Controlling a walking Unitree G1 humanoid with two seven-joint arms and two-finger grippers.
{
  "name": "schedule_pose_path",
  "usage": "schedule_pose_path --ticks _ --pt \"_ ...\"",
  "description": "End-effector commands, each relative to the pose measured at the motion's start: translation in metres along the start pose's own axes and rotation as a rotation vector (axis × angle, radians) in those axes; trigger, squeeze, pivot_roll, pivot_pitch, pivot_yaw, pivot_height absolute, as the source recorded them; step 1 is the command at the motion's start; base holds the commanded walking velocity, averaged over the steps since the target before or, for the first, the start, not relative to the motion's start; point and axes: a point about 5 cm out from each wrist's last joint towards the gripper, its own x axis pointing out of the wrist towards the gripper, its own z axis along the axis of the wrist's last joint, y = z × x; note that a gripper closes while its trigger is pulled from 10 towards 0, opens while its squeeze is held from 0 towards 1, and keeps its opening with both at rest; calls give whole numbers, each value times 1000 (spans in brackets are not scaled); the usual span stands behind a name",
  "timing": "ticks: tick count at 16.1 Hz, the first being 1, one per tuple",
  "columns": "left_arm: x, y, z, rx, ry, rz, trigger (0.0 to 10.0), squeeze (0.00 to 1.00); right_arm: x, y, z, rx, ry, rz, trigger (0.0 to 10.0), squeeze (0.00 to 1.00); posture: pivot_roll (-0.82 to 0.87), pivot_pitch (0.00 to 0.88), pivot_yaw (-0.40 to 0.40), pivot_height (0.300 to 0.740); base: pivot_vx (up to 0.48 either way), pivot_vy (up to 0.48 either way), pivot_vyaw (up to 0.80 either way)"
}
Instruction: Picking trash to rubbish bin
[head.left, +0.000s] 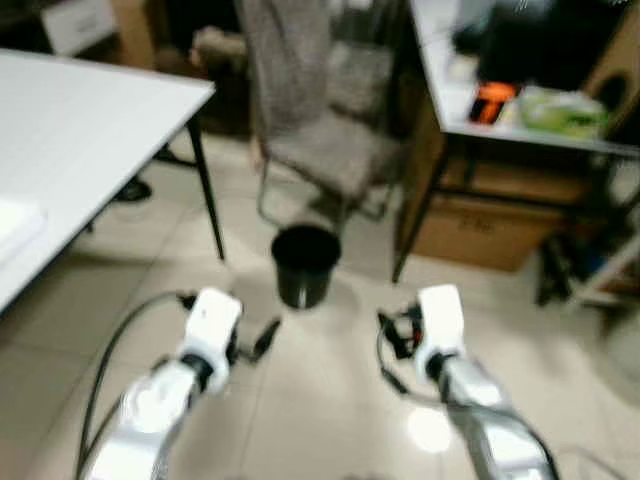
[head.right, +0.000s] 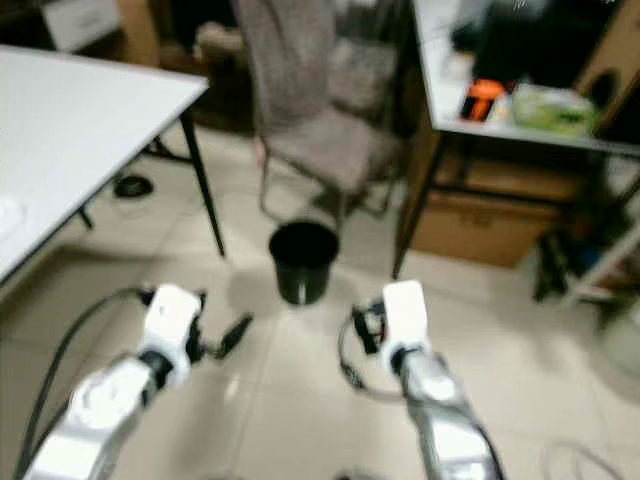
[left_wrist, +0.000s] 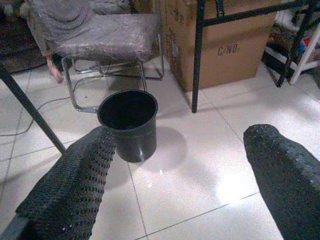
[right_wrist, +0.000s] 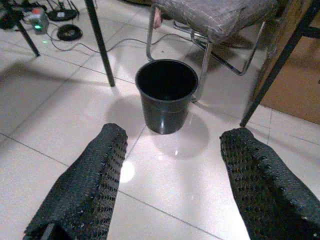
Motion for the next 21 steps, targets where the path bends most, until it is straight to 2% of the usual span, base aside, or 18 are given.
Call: schedule_pose_path --ticks 1,11,13,21 --pt "0 -3 -1 -2 4 -7 10000 0 0 -3 2 -16 -6 -10 10000 0 -1 34 -48 740 -296 0 0" --pt "-1 -2 3 -5 -9 2 10000 0 2 1 10 -13 -45 36 10000 0 4 36 -54 740 -297 0 0" --pt "-1 0 6 -9 -19 15 10000 0 4 8 13 -107 -43 90 10000 0 12 36 -63 740 -296 0 800" --pt "0 4 16 -13 -48 40 10000 0 7 17 22 -149 -74 163 10000 0 17 39 -72 740 -295 0 800"
